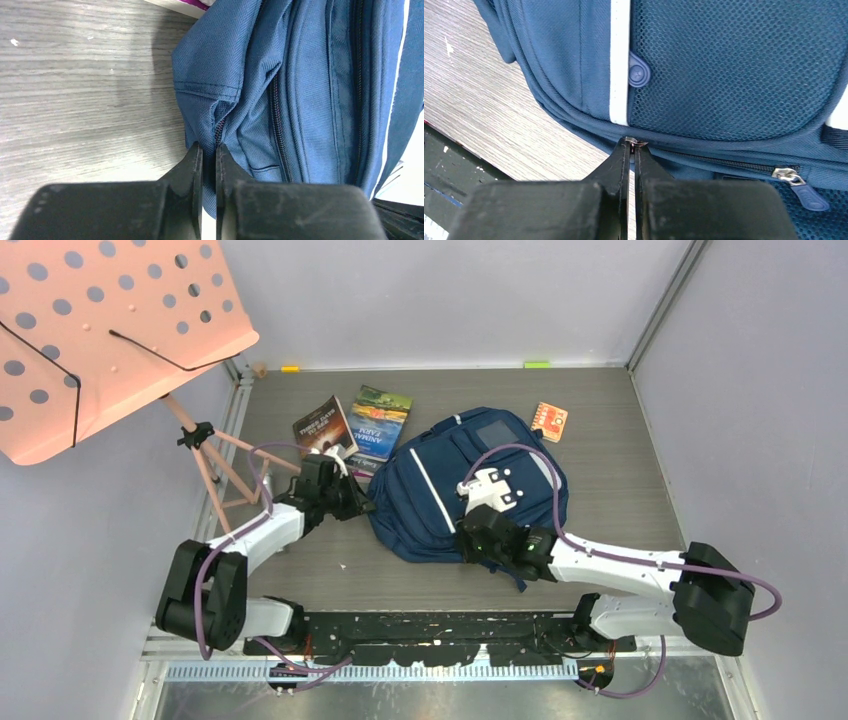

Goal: Pack the student bag
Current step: Unzip the student bag at the center of the board.

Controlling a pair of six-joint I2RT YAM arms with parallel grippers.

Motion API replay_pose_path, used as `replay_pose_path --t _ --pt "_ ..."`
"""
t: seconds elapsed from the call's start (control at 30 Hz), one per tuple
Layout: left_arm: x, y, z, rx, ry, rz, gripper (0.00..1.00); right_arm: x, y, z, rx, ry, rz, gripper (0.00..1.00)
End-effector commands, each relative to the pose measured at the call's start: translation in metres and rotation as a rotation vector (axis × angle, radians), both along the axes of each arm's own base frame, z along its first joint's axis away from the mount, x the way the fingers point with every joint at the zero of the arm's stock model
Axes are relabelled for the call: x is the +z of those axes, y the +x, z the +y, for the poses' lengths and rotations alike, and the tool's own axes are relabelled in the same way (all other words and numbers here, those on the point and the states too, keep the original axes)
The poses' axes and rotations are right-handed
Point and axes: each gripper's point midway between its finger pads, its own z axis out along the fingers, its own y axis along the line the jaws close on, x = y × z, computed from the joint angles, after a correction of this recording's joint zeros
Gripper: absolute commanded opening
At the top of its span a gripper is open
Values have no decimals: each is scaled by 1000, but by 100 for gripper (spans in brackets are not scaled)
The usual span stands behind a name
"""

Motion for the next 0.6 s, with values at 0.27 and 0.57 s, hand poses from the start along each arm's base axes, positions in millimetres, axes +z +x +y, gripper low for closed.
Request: replay_pose_path --t 0.27,0.57 --pt "8 -27 -31 -23 -95 -68 0 46 -15 80 -141 136 -25 1" --pt "26 -66 -50 -68 -152 -133 0 70 6 118 -208 108 -39 1"
